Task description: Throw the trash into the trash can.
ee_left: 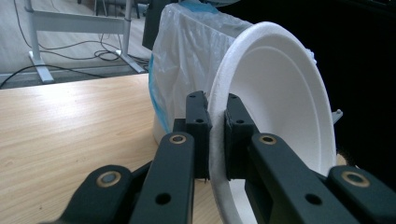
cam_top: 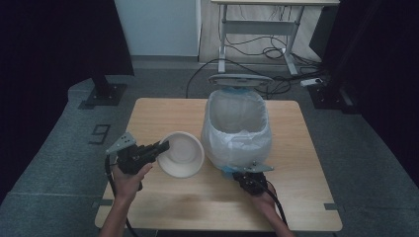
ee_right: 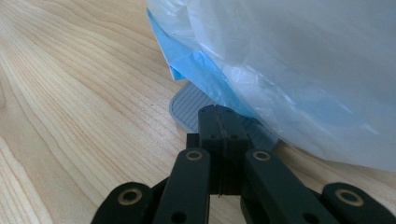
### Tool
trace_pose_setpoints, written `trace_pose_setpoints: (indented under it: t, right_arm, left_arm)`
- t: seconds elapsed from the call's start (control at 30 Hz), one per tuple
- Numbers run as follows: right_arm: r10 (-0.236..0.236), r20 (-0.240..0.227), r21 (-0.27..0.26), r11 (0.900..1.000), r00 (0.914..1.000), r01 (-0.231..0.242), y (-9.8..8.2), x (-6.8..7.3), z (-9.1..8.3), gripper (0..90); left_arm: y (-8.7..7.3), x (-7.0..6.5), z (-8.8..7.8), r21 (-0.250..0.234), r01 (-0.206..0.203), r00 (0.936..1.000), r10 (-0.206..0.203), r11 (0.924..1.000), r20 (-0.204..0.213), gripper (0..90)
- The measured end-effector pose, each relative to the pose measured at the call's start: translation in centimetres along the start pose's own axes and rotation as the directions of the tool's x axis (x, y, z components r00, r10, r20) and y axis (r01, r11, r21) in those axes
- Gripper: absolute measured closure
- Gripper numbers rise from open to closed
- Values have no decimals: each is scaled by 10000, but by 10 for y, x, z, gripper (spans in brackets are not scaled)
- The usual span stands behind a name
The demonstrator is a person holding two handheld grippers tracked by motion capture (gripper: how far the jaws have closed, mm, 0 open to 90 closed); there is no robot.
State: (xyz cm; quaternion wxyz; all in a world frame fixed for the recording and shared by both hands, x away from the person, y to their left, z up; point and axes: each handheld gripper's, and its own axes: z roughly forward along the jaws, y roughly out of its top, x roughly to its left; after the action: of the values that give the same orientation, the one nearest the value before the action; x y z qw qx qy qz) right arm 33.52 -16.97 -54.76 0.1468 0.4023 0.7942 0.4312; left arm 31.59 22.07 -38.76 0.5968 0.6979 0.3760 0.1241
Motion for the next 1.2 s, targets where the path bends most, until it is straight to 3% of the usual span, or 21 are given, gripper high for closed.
trace_pose_setpoints:
  t: [1.2]
  right_arm:
    - [-11, -3, -21, 10000, 10000, 11, 0, 0, 0, 898]
  left_arm:
    - [28, -5, 2, -226, -168, 9997, 172, 9996, 185, 834]
